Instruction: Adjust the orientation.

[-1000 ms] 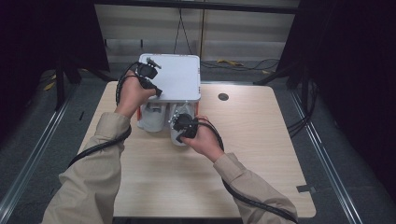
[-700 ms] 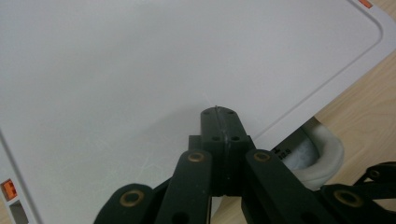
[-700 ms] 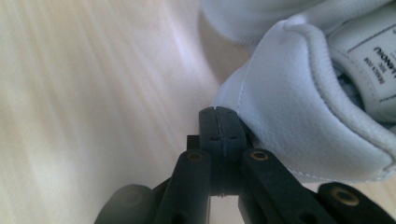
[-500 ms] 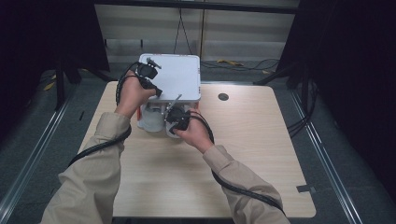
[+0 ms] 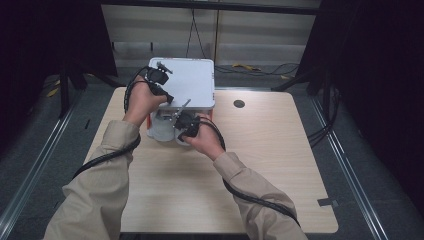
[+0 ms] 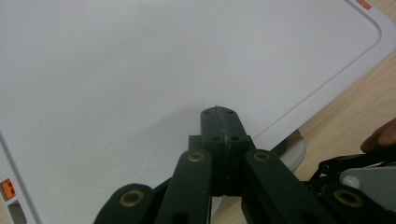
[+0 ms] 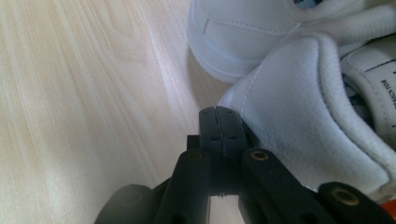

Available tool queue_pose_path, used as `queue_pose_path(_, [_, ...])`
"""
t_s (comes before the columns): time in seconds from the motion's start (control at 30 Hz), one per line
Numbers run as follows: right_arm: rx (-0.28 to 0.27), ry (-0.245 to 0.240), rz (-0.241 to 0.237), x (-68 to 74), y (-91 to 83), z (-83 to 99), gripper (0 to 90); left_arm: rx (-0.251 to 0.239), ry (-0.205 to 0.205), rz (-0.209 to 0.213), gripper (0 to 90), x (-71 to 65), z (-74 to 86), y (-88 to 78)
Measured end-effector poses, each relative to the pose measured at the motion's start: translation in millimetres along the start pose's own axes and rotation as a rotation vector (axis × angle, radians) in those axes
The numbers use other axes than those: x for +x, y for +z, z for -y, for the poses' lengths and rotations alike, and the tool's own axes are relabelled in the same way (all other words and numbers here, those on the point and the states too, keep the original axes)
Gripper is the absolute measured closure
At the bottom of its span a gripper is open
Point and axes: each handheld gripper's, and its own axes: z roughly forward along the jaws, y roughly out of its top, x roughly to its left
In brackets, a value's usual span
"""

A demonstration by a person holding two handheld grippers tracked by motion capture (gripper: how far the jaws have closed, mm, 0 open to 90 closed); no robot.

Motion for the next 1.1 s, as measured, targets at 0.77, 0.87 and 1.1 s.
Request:
queue_pose_path(0.77, [0.0,0.033,0.01,-9.0,-6.7,16.4,90.0,0.004,0.008,-0.004,90.0,-0.7,-0.2,-0.2])
queue_pose_path(0.87, [-0.018,0.058,0.015,-13.3,-15.5,19.9,90.0,0.001,0.003,0.0,90.0,-0.3,-0.3,0.1])
queue_pose_path(1.1, [-0.007,0.071,0.042,-24.7,-21.5,21.9,90.0,0.008,0.003,0.005,90.0,0.7,-1.1,0.1])
